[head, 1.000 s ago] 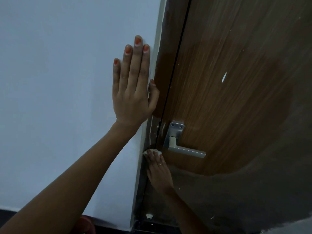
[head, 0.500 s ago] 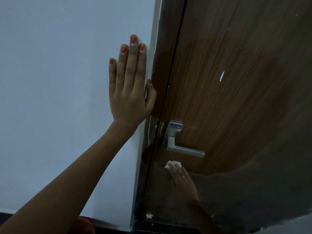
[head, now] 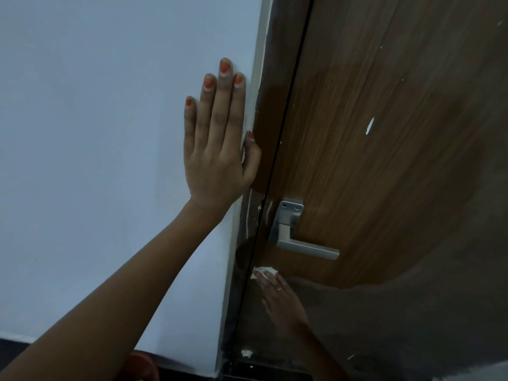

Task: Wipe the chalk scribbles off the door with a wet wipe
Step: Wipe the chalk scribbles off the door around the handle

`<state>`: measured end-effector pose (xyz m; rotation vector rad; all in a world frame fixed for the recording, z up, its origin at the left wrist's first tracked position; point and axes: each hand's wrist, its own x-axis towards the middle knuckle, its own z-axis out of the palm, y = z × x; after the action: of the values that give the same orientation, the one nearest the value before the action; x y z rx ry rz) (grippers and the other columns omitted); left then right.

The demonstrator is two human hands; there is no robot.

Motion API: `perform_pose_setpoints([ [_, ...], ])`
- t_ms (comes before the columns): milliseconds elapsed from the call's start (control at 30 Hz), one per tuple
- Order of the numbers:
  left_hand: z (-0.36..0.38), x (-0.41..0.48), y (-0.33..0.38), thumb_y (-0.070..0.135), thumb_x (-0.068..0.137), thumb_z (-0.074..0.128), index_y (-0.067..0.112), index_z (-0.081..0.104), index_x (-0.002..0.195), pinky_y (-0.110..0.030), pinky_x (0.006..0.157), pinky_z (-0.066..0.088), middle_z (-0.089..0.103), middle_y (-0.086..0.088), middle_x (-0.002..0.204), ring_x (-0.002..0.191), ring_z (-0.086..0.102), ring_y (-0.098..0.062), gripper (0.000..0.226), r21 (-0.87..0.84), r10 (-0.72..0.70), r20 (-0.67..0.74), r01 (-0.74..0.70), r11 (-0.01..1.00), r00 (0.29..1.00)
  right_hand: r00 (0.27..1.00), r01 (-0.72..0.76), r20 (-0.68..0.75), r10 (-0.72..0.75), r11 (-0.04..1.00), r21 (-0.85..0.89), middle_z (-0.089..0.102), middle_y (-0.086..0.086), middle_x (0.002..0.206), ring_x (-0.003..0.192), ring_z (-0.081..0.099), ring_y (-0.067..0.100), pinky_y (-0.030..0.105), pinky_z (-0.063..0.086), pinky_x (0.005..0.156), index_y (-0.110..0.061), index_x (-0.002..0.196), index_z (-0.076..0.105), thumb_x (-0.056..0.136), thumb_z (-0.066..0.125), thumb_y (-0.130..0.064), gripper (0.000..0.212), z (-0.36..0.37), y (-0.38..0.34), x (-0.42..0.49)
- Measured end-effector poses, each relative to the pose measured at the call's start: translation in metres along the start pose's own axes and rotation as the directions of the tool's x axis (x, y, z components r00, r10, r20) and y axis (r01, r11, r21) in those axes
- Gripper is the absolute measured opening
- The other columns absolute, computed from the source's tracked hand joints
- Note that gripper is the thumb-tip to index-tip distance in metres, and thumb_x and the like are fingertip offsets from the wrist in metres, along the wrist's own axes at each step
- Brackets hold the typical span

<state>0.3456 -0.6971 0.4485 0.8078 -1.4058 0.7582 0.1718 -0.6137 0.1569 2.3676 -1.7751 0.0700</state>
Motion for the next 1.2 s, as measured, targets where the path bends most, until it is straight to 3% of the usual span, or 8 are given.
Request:
perform_pose_setpoints([
  [167,0.001,0.0,0.001,0.011,0.086,0.051,-0.003,0.034,0.133,-0.034,0.115,0.009,0.048,-0.028,0.132,0.133,0.029,-0.029,0.052,-0.012,0.006,-0.004,-0.006,1.0,1.0,0.992,-0.09,-0.095,0.085,0.995,-0.049,0.048,0.002,0.138,0.137,0.028,0.015,0.028,-0.005,0.115,-0.011,0.131,0.047,0.083,0.05,-0.018,0.049,-0.019,0.061,-0.043],
  [267,0.001,0.0,0.002,0.011,0.086,0.05,-0.001,0.032,0.134,-0.035,0.115,0.01,0.047,-0.027,0.133,0.136,0.017,-0.019,0.052,-0.009,-0.004,-0.004,0.004,1.0,1.0,0.977,-0.207,-0.075,0.202,0.975,-0.078,0.003,0.003,0.157,0.142,-0.011,0.014,0.032,-0.002,0.113,-0.01,0.146,0.015,0.1,0.003,-0.025,0.05,-0.021,0.092,-0.072],
  [333,0.001,-0.001,0.002,0.012,0.088,0.049,0.0,0.03,0.135,-0.036,0.115,0.01,0.045,-0.026,0.135,0.14,0.003,-0.014,0.052,-0.015,-0.02,0.003,0.02,1.0,1.0,0.973,-0.23,-0.044,0.228,0.971,-0.063,-0.017,-0.001,0.155,0.142,-0.012,0.014,0.033,0.002,0.113,-0.008,0.144,0.022,0.098,-0.004,-0.031,0.057,-0.021,0.094,-0.073],
  [467,0.001,-0.001,0.001,0.013,0.088,0.049,0.0,0.03,0.135,-0.037,0.116,0.01,0.045,-0.025,0.136,0.14,-0.004,-0.008,0.053,-0.019,-0.027,0.009,0.027,0.999,1.0,0.985,-0.138,-0.108,0.131,0.989,-0.053,0.026,0.007,0.151,0.143,-0.004,0.014,0.032,0.0,0.115,-0.006,0.13,0.046,0.1,0.017,-0.029,0.048,-0.021,0.056,-0.036],
  [633,0.001,-0.002,0.001,0.012,0.087,0.049,0.0,0.031,0.136,-0.038,0.115,0.012,0.045,-0.024,0.137,0.141,-0.002,-0.011,0.054,-0.015,-0.021,0.026,0.021,1.0,0.999,0.997,0.003,-0.07,-0.012,0.993,-0.116,0.049,0.005,0.138,0.128,0.045,0.021,0.037,-0.009,0.116,-0.01,0.128,0.052,0.08,0.052,-0.024,0.05,-0.032,-0.01,0.026],
  [733,0.001,-0.002,0.001,0.012,0.087,0.049,0.0,0.031,0.136,-0.038,0.115,0.012,0.044,-0.024,0.137,0.141,-0.001,-0.011,0.054,-0.012,-0.022,0.03,0.022,1.0,0.999,0.995,-0.03,-0.097,0.018,0.993,-0.117,0.051,0.006,0.136,0.129,0.043,0.021,0.037,-0.011,0.116,-0.008,0.128,0.048,0.066,0.077,-0.024,0.071,-0.044,-0.03,0.05],
  [933,0.002,-0.002,0.0,0.013,0.087,0.048,0.0,0.03,0.137,-0.038,0.115,0.012,0.045,-0.023,0.137,0.141,-0.001,-0.011,0.055,-0.017,-0.02,0.027,0.021,1.0,0.999,0.894,-0.196,-0.414,0.172,0.981,-0.015,0.008,0.014,0.154,0.142,-0.015,0.023,0.037,-0.01,0.114,0.001,0.142,0.022,0.066,0.076,-0.016,0.095,-0.072,-0.047,0.07],
  [1200,0.002,-0.003,0.0,0.012,0.087,0.051,-0.001,0.028,0.139,-0.038,0.116,0.011,0.044,-0.023,0.137,0.141,-0.002,-0.011,0.058,-0.017,-0.017,0.026,0.017,1.0,1.0,0.804,-0.399,-0.445,0.394,0.913,0.087,0.049,0.021,0.134,0.128,0.036,0.033,0.042,0.001,0.114,0.002,0.129,0.047,0.063,0.081,-0.02,0.078,-0.094,-0.067,0.08],
])
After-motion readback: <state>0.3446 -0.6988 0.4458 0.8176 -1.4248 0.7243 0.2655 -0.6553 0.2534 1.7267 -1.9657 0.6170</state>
